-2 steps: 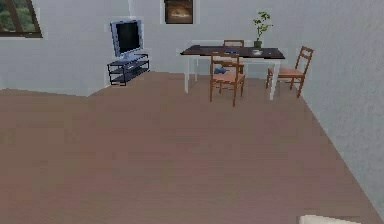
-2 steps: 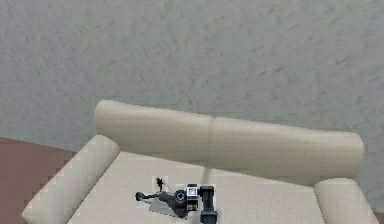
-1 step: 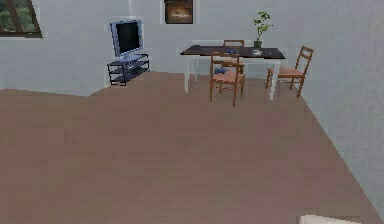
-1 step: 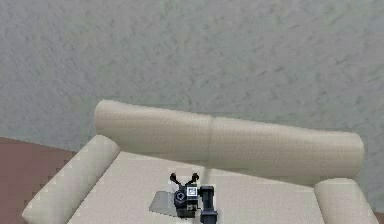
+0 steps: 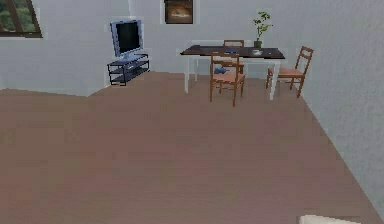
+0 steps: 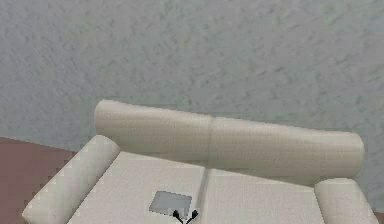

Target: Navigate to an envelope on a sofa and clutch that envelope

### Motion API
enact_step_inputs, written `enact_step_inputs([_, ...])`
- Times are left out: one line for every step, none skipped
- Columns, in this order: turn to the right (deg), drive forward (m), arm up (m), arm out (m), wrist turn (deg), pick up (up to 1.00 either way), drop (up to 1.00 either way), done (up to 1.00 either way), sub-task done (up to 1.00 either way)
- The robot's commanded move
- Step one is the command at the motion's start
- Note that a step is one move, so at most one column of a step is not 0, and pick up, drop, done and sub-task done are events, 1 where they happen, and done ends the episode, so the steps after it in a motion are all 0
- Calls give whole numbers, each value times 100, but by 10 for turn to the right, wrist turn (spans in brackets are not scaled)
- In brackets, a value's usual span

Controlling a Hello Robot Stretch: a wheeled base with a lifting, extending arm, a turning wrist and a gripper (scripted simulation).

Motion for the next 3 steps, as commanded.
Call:
enact_step_inputs([0, 0, 0, 0, 0, 100, 0, 0, 0])
enact_step_inputs([0, 0, 10, 0, 0, 0, 0, 0, 0])
enact_step_inputs([0, 0, 0, 0, 0, 0, 0, 100, 0])
